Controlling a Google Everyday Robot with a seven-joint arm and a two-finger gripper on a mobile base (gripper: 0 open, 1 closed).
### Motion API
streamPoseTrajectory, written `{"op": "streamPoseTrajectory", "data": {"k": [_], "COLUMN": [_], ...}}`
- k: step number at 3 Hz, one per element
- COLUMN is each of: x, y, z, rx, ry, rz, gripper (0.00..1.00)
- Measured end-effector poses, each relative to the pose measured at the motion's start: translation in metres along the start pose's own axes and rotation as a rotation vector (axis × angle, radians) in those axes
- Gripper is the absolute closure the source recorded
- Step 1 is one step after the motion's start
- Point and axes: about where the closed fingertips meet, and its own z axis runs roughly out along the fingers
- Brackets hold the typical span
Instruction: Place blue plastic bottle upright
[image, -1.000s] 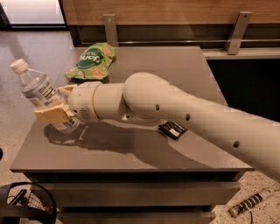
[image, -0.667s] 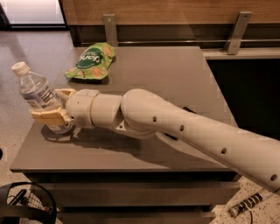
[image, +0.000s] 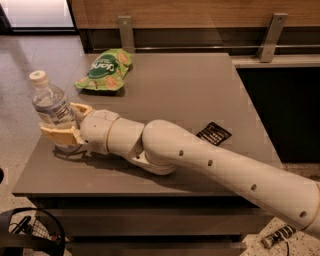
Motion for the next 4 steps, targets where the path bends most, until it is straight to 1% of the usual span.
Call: {"op": "streamPoseTrajectory", "data": {"k": [1, 3, 4], "x": [-0.0026, -0.0037, -0.0041], "y": [0.0000, 0.0023, 0.0035], "z": [0.0002, 0.0019, 0.0027], "rx": [0.000, -0.005, -0.007], "ry": [0.000, -0.001, -0.001], "rz": [0.000, -0.001, -0.002], "gripper": [0.82, 0.20, 0.00]}}
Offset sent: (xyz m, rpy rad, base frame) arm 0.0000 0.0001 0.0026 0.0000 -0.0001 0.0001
